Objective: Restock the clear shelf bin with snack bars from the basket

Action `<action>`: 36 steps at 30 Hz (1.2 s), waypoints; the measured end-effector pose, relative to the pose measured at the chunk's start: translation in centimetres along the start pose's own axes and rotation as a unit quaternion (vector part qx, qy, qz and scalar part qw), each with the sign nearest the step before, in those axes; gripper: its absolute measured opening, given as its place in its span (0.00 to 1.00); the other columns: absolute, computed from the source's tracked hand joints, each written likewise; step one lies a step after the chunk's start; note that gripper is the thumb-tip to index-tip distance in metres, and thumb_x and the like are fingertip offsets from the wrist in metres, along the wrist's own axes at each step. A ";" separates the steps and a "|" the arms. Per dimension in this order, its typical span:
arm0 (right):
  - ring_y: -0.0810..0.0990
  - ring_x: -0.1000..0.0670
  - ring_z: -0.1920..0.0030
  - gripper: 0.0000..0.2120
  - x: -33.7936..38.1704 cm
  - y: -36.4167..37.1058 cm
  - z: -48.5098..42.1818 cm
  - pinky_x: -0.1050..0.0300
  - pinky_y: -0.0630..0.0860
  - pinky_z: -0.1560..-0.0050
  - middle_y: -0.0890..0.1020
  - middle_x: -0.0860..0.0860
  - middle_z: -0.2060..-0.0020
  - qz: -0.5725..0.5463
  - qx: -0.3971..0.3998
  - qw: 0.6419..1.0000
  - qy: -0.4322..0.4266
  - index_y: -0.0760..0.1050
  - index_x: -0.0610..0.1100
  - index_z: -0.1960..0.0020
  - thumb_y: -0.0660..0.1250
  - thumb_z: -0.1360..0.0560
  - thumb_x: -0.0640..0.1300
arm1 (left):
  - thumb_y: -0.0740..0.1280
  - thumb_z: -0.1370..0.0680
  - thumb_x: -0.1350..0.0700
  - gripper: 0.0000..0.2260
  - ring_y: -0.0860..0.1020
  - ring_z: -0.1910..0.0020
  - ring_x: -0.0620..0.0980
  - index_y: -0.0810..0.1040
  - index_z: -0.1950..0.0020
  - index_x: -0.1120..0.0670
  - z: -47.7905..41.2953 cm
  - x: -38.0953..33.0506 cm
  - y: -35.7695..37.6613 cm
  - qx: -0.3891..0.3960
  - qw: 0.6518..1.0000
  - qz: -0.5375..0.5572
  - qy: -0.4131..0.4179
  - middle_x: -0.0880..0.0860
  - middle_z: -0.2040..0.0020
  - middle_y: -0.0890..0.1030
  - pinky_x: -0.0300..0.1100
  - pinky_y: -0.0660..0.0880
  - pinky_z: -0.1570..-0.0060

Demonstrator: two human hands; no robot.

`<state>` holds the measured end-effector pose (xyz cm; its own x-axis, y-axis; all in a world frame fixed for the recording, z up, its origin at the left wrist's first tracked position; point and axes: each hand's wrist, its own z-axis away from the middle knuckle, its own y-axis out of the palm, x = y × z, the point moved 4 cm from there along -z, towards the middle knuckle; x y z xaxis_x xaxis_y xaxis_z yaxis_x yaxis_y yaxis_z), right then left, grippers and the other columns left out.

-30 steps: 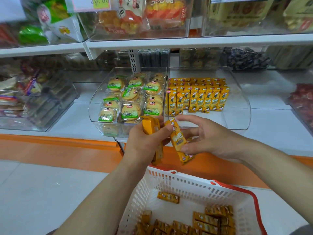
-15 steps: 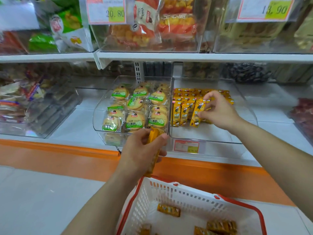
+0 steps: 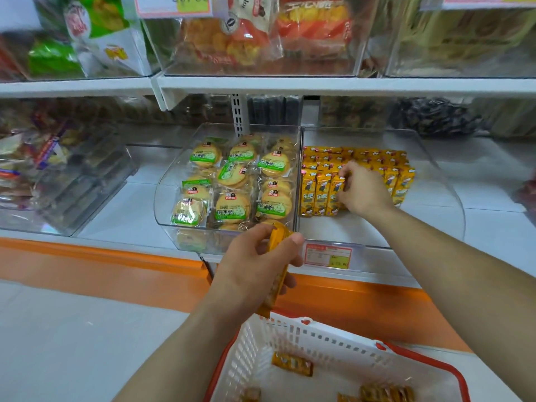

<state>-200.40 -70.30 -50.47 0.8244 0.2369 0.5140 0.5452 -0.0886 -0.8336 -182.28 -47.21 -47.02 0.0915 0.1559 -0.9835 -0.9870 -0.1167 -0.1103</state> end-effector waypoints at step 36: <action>0.86 0.45 0.56 0.04 3.8 -7.6 16.2 0.48 0.84 0.54 0.85 0.44 0.54 -0.458 0.207 0.863 0.055 0.79 0.44 0.51 0.71 0.24 0.37 | 0.78 0.27 0.50 0.12 0.76 0.64 0.46 0.82 0.46 0.43 1.7 0.5 3.8 -0.051 0.997 -0.002 0.065 0.51 0.62 0.79 0.41 0.75 0.63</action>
<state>-203.87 -53.01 -45.50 0.0991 -0.0713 0.9925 0.8931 0.4462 -0.0572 -186.18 -45.91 -47.72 0.1190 0.0296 -0.9924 -0.9688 -0.2155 -0.1226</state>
